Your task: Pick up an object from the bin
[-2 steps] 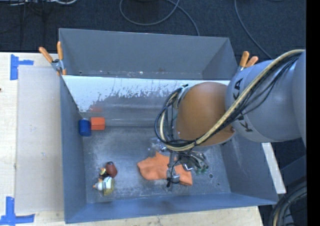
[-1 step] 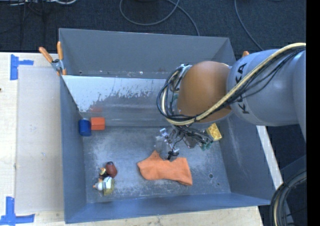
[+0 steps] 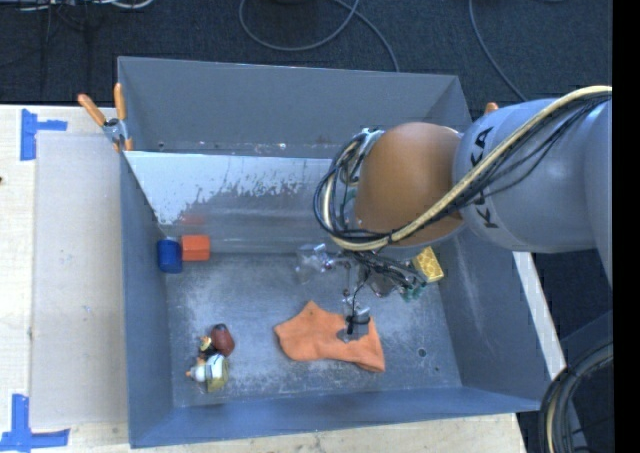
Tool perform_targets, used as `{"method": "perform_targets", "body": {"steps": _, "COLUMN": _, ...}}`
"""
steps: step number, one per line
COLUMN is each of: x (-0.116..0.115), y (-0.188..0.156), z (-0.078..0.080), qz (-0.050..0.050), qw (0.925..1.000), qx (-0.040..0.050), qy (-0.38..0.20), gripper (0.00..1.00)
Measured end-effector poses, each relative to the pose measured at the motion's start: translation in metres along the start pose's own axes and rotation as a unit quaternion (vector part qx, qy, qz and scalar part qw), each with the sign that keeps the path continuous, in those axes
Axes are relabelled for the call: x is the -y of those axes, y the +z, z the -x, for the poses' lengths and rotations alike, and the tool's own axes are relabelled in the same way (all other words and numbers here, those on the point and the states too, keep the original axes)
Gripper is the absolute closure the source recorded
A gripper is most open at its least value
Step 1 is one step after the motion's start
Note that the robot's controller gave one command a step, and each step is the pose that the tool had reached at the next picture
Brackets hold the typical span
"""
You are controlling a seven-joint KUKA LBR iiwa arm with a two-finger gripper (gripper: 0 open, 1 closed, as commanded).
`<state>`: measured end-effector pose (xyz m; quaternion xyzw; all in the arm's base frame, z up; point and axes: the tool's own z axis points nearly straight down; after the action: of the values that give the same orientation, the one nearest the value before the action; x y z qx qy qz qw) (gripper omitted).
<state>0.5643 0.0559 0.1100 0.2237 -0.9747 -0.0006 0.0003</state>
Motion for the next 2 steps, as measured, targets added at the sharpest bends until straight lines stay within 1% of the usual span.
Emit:
{"method": "perform_targets", "body": {"steps": 1, "x": 0.000, "y": 0.000, "z": 0.000, "qz": 0.000, "qw": 1.0000, "qx": 0.0000, "qy": 0.000, "gripper": 0.00}}
{"method": "perform_targets", "body": {"steps": 2, "x": -0.006, "y": 0.024, "z": -0.038, "qz": 0.000, "qw": 0.9998, "qx": 0.0017, "qy": -0.021, "gripper": 0.00}}
